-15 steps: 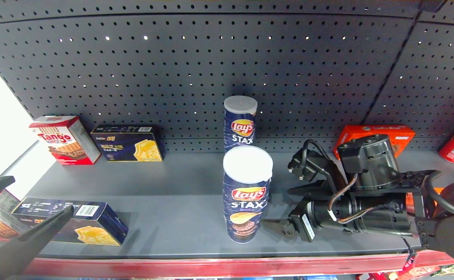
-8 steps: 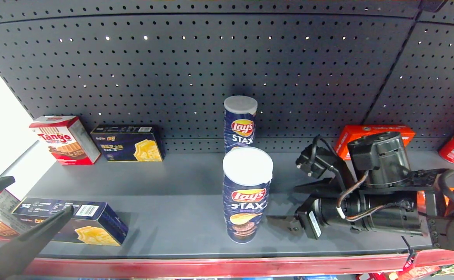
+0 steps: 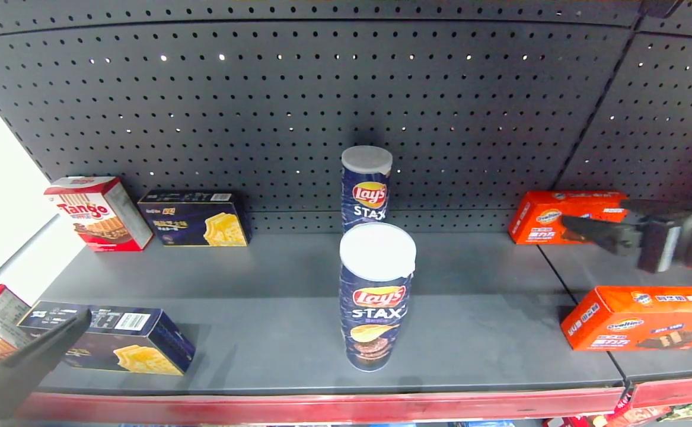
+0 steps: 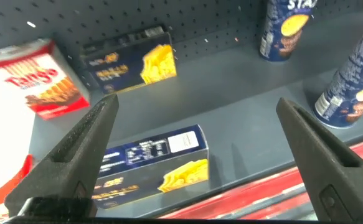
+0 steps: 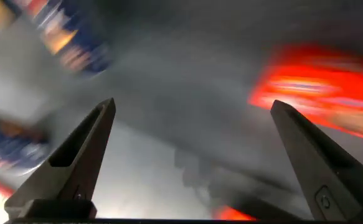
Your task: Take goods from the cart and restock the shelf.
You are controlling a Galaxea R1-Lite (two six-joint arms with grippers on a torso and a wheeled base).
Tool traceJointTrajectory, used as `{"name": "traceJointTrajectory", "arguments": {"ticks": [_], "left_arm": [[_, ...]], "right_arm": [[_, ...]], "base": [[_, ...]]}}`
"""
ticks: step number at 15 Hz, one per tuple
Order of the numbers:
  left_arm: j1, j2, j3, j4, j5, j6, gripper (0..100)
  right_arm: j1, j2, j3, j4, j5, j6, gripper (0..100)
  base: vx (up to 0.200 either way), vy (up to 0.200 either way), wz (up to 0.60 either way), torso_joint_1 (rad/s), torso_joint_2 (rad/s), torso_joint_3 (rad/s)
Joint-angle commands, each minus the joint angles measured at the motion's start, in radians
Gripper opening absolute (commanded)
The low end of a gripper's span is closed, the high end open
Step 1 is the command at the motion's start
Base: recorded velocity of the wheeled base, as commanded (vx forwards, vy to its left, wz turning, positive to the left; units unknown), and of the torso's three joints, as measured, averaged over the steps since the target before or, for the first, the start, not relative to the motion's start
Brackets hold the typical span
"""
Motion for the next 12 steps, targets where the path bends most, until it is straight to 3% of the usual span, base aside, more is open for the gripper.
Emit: {"name": "traceJointTrajectory", "arguments": {"ticks": [1, 3, 6, 7, 8, 10, 12], "left_arm": [[0.017, -0.111, 0.037, 0.009, 0.027, 0.019, 100], [0.025, -0.215, 0.103, 0.009, 0.064, 0.038, 100], [0.027, -0.402, 0.235, 0.011, 0.127, 0.047, 100], [0.027, -0.402, 0.235, 0.011, 0.127, 0.047, 100], [0.028, -0.551, 0.333, 0.057, 0.150, 0.047, 100], [0.027, -0.663, 0.336, 0.201, 0.156, 0.047, 100], [0.027, -0.668, 0.338, 0.229, 0.156, 0.044, 100]], "right_arm": [[-0.220, -0.542, 0.328, 0.015, -0.002, 0.007, 100], [-0.217, -0.764, 0.500, 0.073, -0.013, 0.007, 100], [-0.273, -0.983, 0.583, 0.248, -0.059, 0.009, 100], [-0.273, -0.983, 0.583, 0.248, -0.059, 0.009, 100], [-0.313, -1.102, 0.683, 0.279, -0.076, 0.015, 100], [-0.313, -1.102, 0.767, 0.185, -0.191, 0.020, 100], [-0.311, -1.102, 0.770, 0.261, -0.186, 0.101, 100]], "base": [[0.000, 0.000, 0.00, 0.000, 0.00, 0.000], [0.000, 0.000, 0.00, 0.000, 0.00, 0.000], [0.000, 0.000, 0.00, 0.000, 0.00, 0.000], [0.000, 0.000, 0.00, 0.000, 0.00, 0.000], [0.000, 0.000, 0.00, 0.000, 0.00, 0.000], [0.000, 0.000, 0.00, 0.000, 0.00, 0.000], [0.000, 0.000, 0.00, 0.000, 0.00, 0.000]]}}
